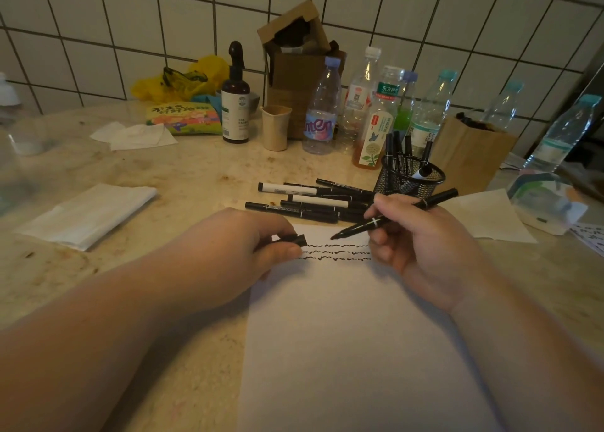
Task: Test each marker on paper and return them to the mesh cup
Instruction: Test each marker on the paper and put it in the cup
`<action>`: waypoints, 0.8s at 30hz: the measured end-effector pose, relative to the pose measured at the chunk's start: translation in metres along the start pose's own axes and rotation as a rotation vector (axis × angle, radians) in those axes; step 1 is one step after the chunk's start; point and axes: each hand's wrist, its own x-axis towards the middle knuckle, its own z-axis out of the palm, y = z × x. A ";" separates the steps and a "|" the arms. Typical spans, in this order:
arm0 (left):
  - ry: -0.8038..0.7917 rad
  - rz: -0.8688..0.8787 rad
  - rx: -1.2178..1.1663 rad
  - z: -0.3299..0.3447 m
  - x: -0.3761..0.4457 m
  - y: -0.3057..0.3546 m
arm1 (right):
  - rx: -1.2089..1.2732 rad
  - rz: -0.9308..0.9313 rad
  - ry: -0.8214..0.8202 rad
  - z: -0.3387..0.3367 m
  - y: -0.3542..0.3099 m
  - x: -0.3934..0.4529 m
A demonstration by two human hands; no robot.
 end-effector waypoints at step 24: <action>0.050 -0.031 -0.066 0.004 0.002 0.000 | 0.006 0.041 -0.251 0.003 -0.001 -0.010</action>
